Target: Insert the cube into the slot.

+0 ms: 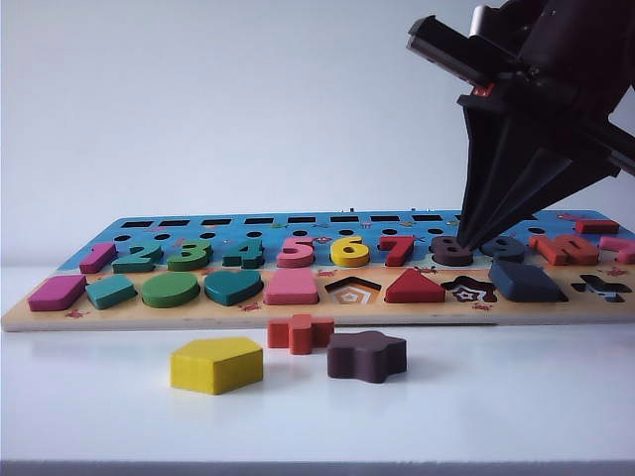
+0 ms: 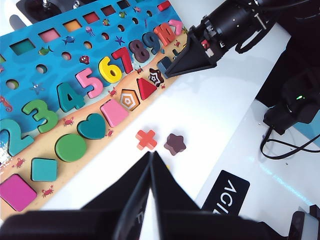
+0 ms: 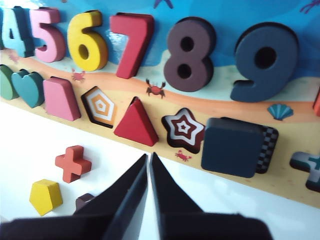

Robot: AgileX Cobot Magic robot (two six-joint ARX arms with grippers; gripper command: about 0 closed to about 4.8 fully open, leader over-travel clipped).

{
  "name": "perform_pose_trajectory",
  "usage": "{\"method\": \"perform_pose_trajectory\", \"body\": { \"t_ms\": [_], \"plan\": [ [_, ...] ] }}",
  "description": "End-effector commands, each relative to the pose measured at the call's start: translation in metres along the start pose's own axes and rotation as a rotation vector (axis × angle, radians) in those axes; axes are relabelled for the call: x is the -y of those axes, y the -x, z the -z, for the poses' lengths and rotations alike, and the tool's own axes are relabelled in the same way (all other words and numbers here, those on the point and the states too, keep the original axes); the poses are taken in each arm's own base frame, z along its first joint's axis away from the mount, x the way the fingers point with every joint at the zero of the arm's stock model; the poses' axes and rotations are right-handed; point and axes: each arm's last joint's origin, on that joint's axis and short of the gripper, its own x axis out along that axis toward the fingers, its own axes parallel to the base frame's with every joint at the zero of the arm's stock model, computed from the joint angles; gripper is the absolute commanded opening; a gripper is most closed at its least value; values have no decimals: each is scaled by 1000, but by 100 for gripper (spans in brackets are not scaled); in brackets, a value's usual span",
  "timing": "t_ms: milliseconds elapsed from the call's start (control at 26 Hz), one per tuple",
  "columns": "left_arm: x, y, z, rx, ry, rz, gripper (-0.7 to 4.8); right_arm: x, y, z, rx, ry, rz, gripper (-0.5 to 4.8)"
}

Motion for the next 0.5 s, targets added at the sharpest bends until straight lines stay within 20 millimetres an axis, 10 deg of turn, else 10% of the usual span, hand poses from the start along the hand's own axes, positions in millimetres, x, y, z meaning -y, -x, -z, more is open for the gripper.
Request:
{"method": "perform_pose_trajectory", "body": {
  "t_ms": [39, 501],
  "plan": [
    [0, 0, -2, 13, -19, 7, 10, 0, 0, -2, 12, 2, 6, 17],
    [0, 1, -2, 13, -19, 7, 10, 3, -7, -2, 5, -6, 71, -1]
  ]
}}
